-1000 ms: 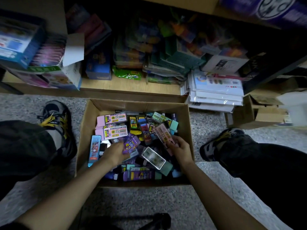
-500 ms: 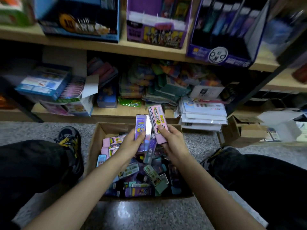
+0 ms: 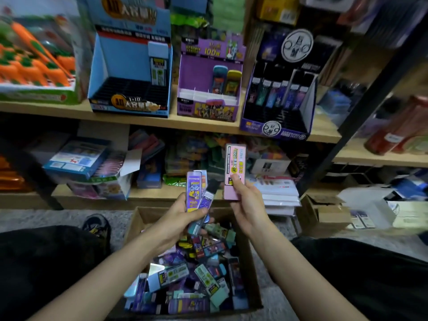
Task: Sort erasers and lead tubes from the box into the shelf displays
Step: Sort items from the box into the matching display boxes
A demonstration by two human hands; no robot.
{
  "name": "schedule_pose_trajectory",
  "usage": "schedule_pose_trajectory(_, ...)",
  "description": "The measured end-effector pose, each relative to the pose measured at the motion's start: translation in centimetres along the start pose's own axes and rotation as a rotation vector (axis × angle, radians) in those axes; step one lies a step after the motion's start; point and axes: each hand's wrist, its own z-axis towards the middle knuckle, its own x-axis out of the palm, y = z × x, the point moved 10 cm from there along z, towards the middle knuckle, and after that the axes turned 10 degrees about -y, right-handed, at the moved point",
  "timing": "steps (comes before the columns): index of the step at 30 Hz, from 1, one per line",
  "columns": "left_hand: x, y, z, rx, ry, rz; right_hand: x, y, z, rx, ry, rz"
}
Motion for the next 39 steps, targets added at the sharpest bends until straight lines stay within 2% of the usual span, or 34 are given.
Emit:
schedule_pose_trajectory(3, -0.5, -4.3, 0.3, 0.059, -0.071, -0.052, 0.4, 3.3, 0.0, -0.04, 0.042, 0.004)
schedule_pose_trajectory(5, -0.7, -7.7, 0.9, 0.116, -0.122, -0.045, 1.6, 5.4, -0.4, -0.065, 0.13, -0.02)
schedule_pose_trajectory(10, 1.6, -12.4, 1.2, 0.151, -0.099, -0.044, 5.7, 8.9, -2.6, -0.187, 0.292, -0.16)
schedule_pose_trajectory(15, 3.5, -13.8, 1.6, 0.128, -0.053, -0.311, 7.6, 9.1, -2.8, -0.246, 0.223, -0.251)
schedule_pose_trajectory(20, 3.4, -14.5, 2.8, 0.228, -0.157, -0.256, 8.9, 9.8, -2.3, -0.347, 0.16, -0.338)
schedule_pose_trajectory(26, 3.2, -15.9, 3.4, 0.27, -0.151, -0.31, 9.3, 9.8, -1.8, -0.108, 0.283, -0.201)
schedule_pose_trajectory(28, 3.0, -16.2, 3.5, 0.278, -0.151, -0.312, 9.3, 10.7, -1.9, -0.09, 0.331, -0.179)
schedule_pose_trajectory(34, 0.0, -20.1, 3.4, 0.467, -0.274, -0.221, 9.6, 13.1, -2.0, -0.267, 0.321, -0.349)
schedule_pose_trajectory(39, -5.6, -24.0, 2.9, 0.59, -0.383, -0.187, 14.5, 15.9, -1.2, -0.539, 0.29, -0.584)
